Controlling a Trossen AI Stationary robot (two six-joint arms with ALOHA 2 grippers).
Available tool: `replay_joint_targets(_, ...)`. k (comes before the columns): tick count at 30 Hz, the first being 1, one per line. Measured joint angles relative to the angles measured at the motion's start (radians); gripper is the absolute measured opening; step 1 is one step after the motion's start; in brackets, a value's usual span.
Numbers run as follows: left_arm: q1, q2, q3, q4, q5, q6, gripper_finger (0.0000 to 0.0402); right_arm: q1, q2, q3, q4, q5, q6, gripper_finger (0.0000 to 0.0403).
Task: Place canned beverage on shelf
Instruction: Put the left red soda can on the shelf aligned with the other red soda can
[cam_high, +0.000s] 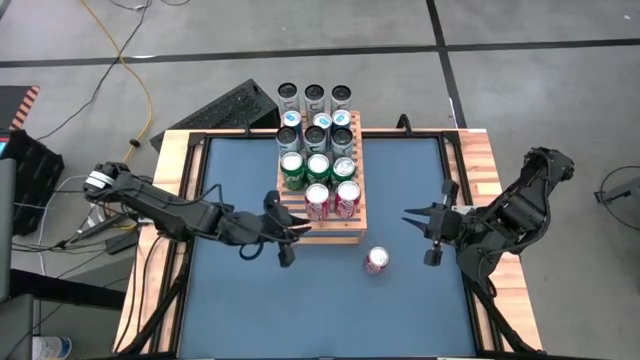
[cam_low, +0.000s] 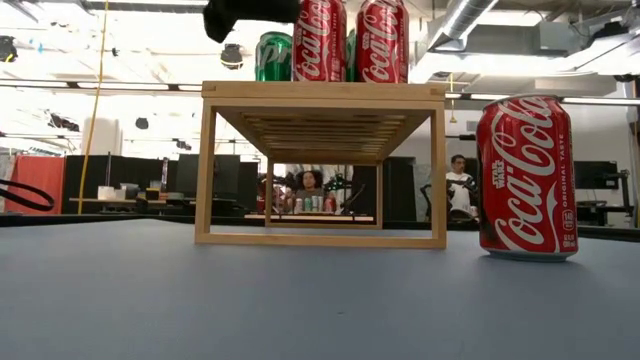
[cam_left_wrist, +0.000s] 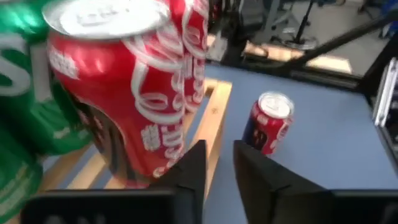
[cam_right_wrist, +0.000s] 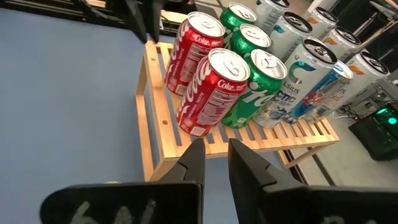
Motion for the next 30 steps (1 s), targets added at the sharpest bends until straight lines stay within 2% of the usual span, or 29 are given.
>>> replay_joint_targets(4, 0.013, 0.013, -0.001, 0.012, 0.010, 0.006, 0.0024, -0.001, 0.000, 0.000, 0.000, -0.001, 0.000, 0.0063)
replay_joint_targets(7, 0.024, 0.027, 0.000, 0.010, 0.012, 0.000, 0.0004, -0.001, 0.000, 0.000, 0.000, -0.002, -0.004, 0.0063)
replay_joint_targets(14, 0.050, 0.077, 0.000, 0.098, 0.070, -0.002, 0.0006, -0.001, 0.000, 0.000, 0.001, -0.002, -0.004, 0.0063)
replay_joint_targets(30, 0.082, 0.091, 0.000, 0.136, 0.050, 0.008, 0.0000, -0.001, 0.000, 0.000, 0.000, -0.002, -0.008, 0.0063)
